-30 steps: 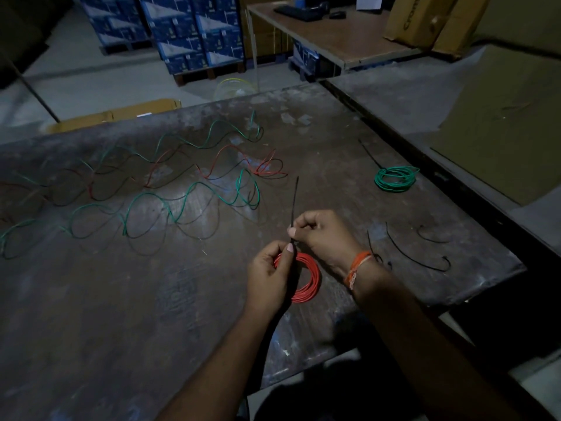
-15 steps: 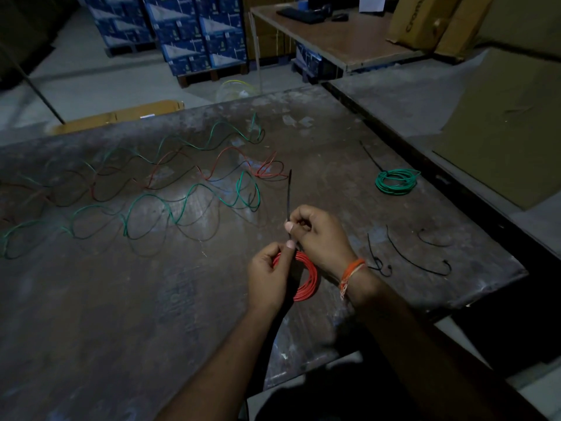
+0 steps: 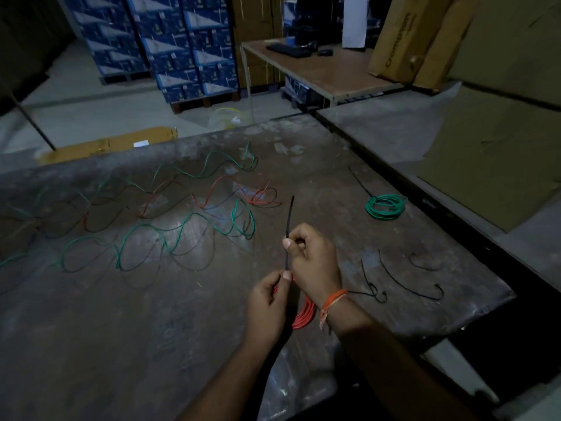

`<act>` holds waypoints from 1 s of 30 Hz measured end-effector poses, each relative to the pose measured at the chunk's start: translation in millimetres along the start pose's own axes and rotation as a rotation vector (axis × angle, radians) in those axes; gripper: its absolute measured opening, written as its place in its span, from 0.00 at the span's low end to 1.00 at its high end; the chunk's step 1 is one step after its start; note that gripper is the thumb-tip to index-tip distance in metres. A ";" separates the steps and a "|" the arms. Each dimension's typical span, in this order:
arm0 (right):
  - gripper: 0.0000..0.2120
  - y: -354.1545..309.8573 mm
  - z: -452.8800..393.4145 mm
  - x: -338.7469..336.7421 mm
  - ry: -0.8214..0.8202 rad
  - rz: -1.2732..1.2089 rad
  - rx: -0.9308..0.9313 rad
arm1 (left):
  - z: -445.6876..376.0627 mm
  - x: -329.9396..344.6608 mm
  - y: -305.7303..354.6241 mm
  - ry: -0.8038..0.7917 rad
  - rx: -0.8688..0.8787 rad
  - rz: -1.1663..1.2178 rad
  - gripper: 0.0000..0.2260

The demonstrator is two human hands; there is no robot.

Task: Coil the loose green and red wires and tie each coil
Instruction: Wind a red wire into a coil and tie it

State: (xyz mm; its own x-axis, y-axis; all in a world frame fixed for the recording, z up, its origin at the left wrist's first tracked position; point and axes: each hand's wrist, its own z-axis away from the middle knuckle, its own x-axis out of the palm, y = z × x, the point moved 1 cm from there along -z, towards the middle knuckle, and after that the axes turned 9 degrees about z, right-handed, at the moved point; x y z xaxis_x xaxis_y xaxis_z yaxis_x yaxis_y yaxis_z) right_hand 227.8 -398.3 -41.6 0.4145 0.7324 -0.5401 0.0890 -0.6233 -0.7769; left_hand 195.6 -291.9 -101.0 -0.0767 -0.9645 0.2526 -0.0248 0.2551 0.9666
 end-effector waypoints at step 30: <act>0.05 142.6 -107.7 -73.0 0.081 0.056 0.536 | -192.5 142.8 -0.7 -0.287 -0.007 -0.912 0.12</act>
State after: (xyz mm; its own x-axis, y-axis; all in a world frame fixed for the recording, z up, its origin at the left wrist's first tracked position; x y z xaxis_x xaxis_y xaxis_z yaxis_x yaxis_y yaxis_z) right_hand 307.8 -570.2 -78.1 0.4756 0.6654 -0.5754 -0.4010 -0.4182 -0.8150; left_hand 376.6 -442.8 -57.3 -0.2723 -0.7382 -0.6172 -0.1894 -0.5878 0.7866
